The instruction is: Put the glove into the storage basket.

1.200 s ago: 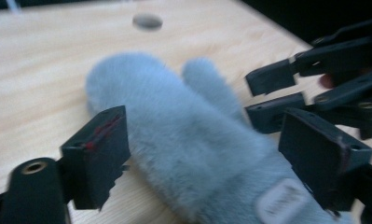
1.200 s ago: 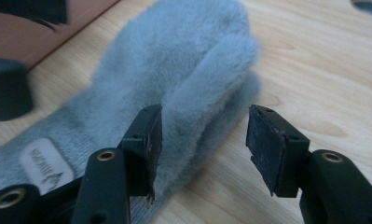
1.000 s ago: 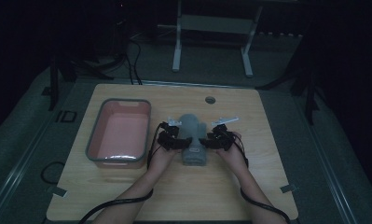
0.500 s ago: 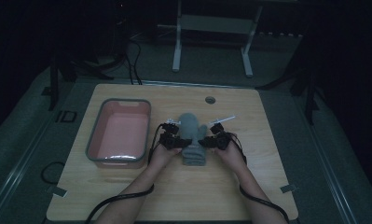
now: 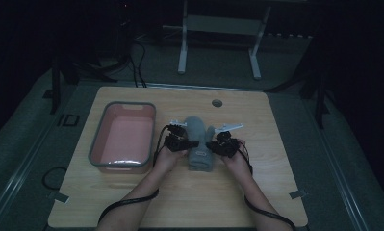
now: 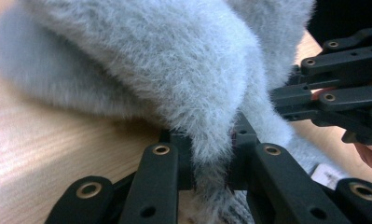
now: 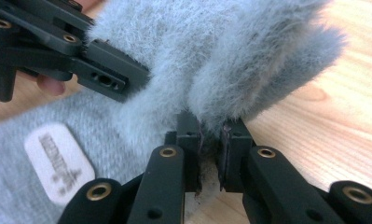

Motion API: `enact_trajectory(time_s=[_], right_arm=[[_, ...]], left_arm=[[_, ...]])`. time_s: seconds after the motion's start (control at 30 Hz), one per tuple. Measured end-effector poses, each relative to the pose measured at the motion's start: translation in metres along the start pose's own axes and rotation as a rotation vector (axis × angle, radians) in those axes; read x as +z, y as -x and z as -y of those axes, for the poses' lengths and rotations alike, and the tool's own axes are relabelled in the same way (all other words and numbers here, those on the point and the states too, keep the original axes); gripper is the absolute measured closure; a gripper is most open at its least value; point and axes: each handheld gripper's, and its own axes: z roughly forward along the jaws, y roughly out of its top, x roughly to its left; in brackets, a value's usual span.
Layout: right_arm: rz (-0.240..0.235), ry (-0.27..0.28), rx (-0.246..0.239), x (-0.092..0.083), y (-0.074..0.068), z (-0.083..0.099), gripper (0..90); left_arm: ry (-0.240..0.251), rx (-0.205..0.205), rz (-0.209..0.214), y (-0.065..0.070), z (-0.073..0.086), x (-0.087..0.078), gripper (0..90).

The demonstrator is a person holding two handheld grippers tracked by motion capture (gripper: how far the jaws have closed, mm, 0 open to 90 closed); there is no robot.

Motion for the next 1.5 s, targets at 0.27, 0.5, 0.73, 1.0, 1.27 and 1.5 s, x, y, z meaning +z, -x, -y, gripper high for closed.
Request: enact_trajectory(time_s=[0.27,0.5,0.73,1.0,1.27,1.5], right_arm=[[-0.006,0.08,-0.016,-0.035,-0.015,-0.027,82.1],[-0.029,0.14,-0.05,-0.059,-0.035,-0.068,82.1],[-0.071,0.16,-0.083,-0.062,-0.059,-0.105,82.1],[-0.108,0.166,-0.137,-0.039,-0.097,-0.142,82.2],[-0.168,0.15,-0.147,-0.002,-0.134,-0.167,82.1],[-0.2,0.083,-0.129,0.044,-0.157,-0.174,82.1]], left_arm=[[0.036,0.07,-0.001,0.023,-0.029,-0.042,78.8],[0.066,0.111,-0.028,0.031,-0.056,-0.091,78.8],[0.07,0.129,-0.057,0.023,-0.068,-0.137,78.8],[0.099,0.093,-0.116,-0.002,-0.063,-0.184,78.7],[0.099,0.026,-0.17,-0.04,-0.044,-0.227,78.6],[0.05,-0.051,-0.203,-0.078,-0.02,-0.234,78.7]])
